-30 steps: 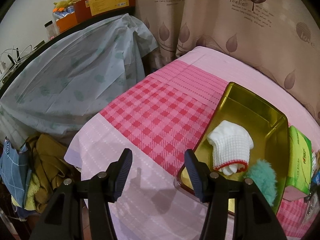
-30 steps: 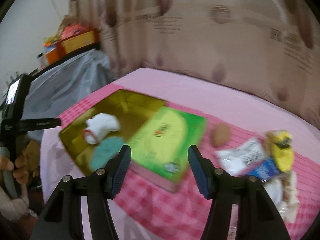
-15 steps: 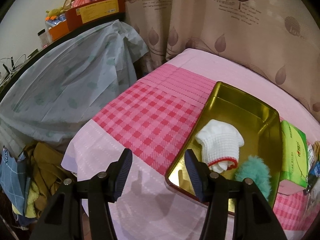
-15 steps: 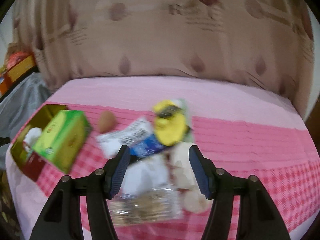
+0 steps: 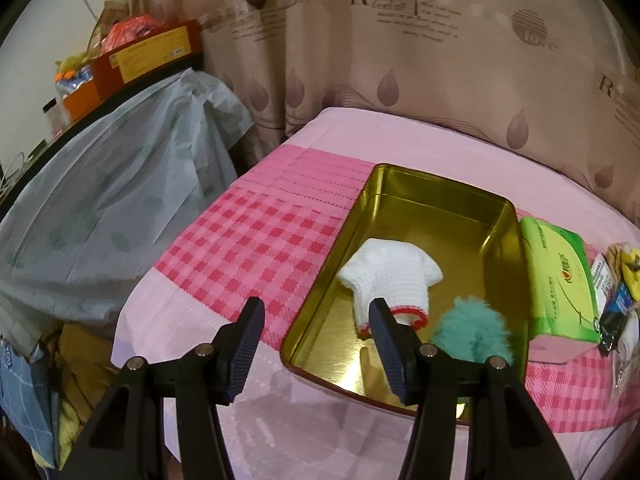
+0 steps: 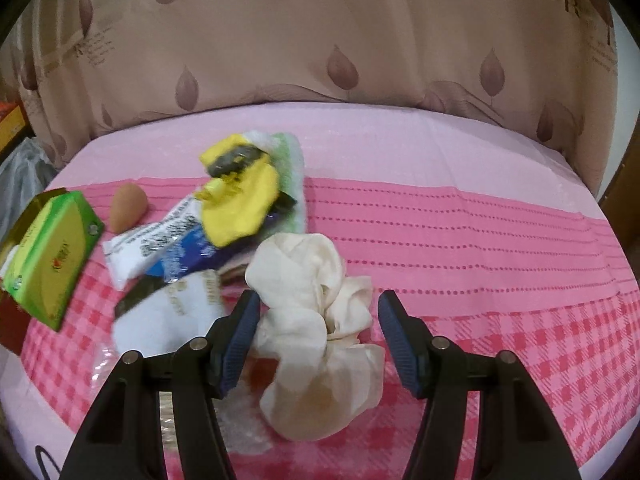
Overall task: Organize soft objects
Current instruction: 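Grasp the cream cloth with the right gripper while the left gripper moves toward the cotton swab pack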
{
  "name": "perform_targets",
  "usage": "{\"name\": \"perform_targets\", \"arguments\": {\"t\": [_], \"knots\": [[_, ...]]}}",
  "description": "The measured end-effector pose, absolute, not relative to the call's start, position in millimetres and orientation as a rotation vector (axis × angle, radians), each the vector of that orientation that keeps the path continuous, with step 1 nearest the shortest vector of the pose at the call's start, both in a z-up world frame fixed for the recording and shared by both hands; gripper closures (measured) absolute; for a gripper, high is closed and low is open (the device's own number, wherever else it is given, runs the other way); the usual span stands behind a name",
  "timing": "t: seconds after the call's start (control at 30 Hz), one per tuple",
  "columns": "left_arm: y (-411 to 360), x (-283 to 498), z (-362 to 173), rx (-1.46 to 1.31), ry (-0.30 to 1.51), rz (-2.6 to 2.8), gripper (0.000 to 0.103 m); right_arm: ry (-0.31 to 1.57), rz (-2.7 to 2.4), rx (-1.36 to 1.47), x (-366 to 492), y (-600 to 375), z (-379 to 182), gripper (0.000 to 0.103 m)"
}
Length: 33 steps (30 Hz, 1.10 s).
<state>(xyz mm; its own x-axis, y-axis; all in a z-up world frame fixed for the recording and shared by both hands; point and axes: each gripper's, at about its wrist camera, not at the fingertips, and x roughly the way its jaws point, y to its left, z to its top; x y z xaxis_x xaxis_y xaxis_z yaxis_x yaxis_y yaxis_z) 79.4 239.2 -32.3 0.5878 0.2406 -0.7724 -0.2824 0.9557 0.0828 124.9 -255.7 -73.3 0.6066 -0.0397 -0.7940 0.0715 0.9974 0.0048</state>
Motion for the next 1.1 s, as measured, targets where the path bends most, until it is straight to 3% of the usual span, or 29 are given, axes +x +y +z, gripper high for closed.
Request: {"name": "perform_targets", "arguments": {"t": [0.13, 0.27, 0.4, 1.1], "knots": [[233.8, 80.0, -33.1, -0.031, 0.891, 0.291, 0.047, 0.941, -0.081, 0.046, 126.1, -264.6, -84.7, 0.05], [226.2, 79.3, -33.8, -0.001, 0.89, 0.281, 0.047, 0.941, -0.093, 0.072, 123.1, -273.7, -91.4, 0.07], [207.4, 72.4, -24.7, 0.049, 0.84, 0.242, 0.047, 0.931, -0.103, 0.081, 121.7, -279.0, -90.5, 0.078], [-24.5, 52.8, -38.6, 0.299, 0.866, -0.504, 0.042, 0.954, -0.206, 0.032, 82.5, -322.5, -92.0, 0.079]]}}
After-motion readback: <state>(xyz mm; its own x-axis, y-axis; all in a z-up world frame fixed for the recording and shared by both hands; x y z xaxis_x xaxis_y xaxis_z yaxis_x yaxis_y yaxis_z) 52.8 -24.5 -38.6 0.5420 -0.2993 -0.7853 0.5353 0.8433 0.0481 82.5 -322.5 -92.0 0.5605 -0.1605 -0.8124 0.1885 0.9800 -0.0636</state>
